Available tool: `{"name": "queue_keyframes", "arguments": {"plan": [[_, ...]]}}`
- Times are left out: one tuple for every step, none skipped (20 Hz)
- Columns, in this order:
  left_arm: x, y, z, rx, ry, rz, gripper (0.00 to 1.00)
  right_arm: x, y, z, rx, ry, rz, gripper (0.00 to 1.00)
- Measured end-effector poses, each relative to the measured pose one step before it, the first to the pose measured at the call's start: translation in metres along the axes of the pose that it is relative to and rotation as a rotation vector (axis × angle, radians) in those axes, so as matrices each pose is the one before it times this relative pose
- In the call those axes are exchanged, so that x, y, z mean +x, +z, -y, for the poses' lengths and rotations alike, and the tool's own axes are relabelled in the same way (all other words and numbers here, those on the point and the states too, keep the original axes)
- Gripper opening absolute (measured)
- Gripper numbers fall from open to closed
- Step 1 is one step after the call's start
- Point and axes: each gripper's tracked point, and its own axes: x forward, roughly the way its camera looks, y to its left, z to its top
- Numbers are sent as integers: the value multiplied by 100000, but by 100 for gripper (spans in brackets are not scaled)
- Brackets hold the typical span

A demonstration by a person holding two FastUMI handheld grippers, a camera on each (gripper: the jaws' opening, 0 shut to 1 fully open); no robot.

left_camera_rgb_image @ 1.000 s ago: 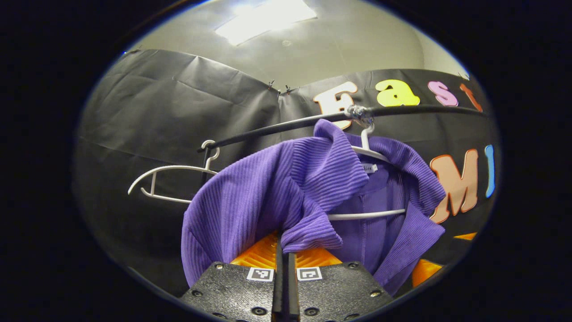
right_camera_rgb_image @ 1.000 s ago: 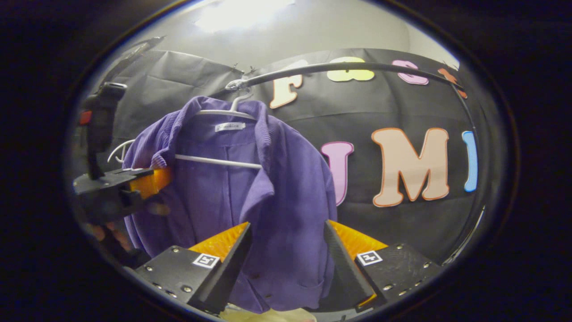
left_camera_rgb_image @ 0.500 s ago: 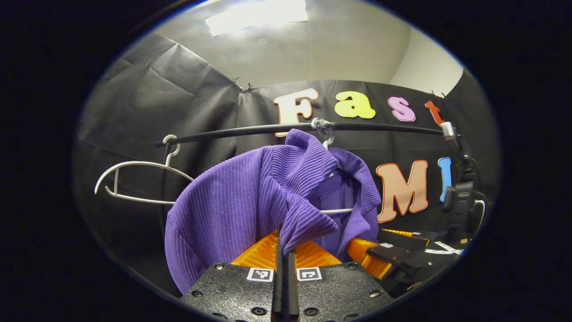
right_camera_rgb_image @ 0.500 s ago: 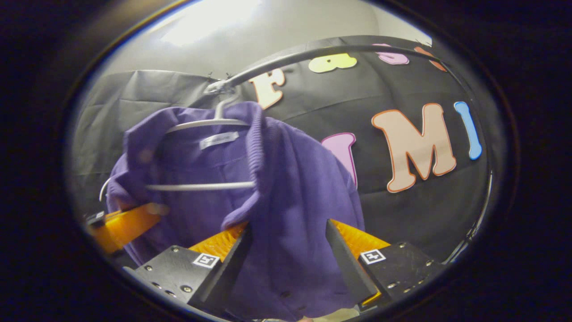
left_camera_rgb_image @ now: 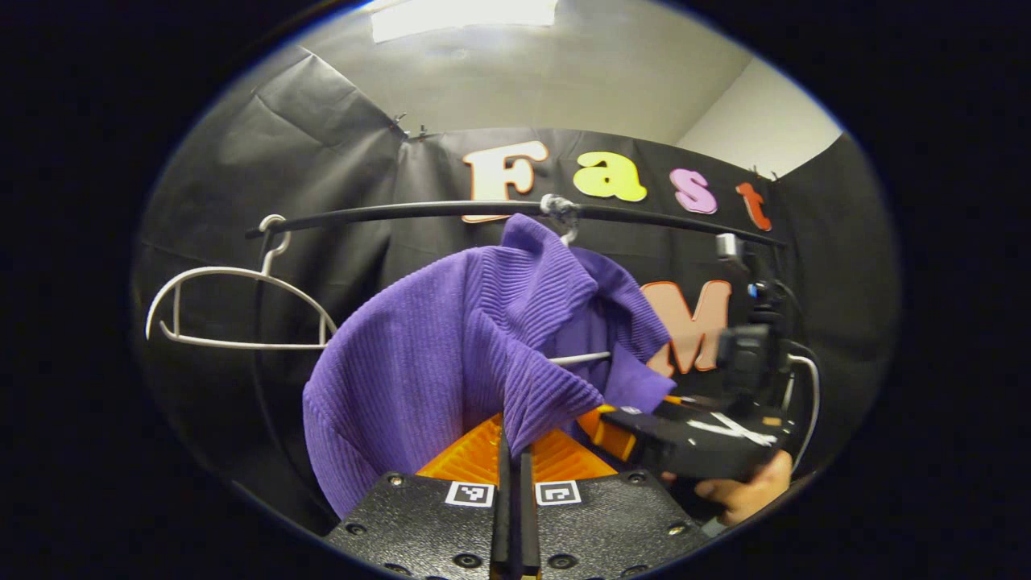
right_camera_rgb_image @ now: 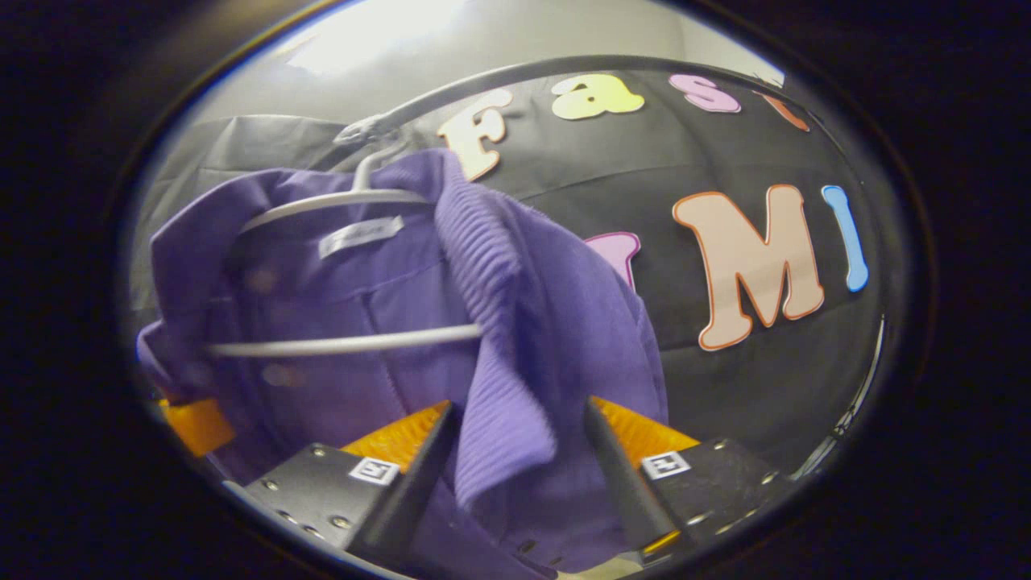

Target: Grasp the clothes on the hanger with both hands and then place them into the laundry hamper below.

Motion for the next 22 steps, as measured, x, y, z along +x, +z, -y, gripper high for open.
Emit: {"name": "queue_keyframes", "arguments": {"plan": [[-253, 311, 824, -1698, -5667, -328, 5, 664, 139, 1695, -2343, -6653, -1365, 41], [-375, 401, 574, -1547, -4716, -521, 6, -211, -446, -245, -3101, 2657, -4536, 22], [-512, 358, 20, -1074, -2844, -824, 5, -154, -124, -1488, -1209, 7557, -1442, 2], [-412, 440, 106, -962, -2229, -468, 4, -165, -365, -619, -2910, 2397, -779, 4], [-92, 563, 206, -625, -1868, 383, 5, -141, 781, 1205, -1184, -5350, 3812, 3], [-70, 425, 5, -1443, -1670, -355, 2, -679, 137, 431, 1083, -172, 80, 0], [-656, 30, -20, -941, -1774, -1280, 0, -107, -400, -558, 969, 4117, -2955, 0], [-386, 280, 223, 765, -1782, -742, 0, -181, -85, 218, -1568, -1148, 690, 0], [-305, 349, 117, 1711, -1250, 76, 0, -305, 352, 1033, -5100, -4243, 1039, 0], [-417, 299, -86, 1276, -1571, 29, 0, -568, 283, 757, -4859, -2193, 843, 0], [-686, 167, 95, 417, -2140, -889, 0, -560, 606, 651, -2584, -2961, 1717, 0], [-883, 318, 95, 984, -2152, -232, 0, -525, 398, -1, -1504, -1552, 533, 0], [-823, 694, -469, 1414, 165, 1066, 0, -444, 726, 537, -23, -2261, 1134, 0], [-714, 860, -753, 1209, 1281, 1742, 0, -543, 785, 594, -181, -1447, 837, 0], [-790, 774, -657, 905, 959, 1758, 0, -150, 785, 997, -2215, -3950, 1694, 0], [-964, 804, -848, 1387, 1171, 1147, 0, -119, 789, 1530, -3932, -5269, 1884, 2], [-850, 815, -949, 989, 1590, 1392, 0, 122, 622, 1223, -3572, -4410, 740, 4], [-500, 537, -1125, 1504, 2198, 671, 0, 86, 614, 550, -233, -2075, 818, 6], [-196, 291, -1235, 2308, 2611, -55, 0, 249, 510, 363, 876, -1459, 280, 5], [-135, 277, -1417, 3119, 3107, 245, 0, 190, 403, 458, 1578, -1341, 436, 5], [33, 69, -1316, 2381, 3275, -251, 0, 324, 518, 482, 1324, -1436, 1180, 5], [323, -67, -1019, 1569, 2401, -574, 0, 465, 515, 563, 591, -1705, 1529, 5]]}}
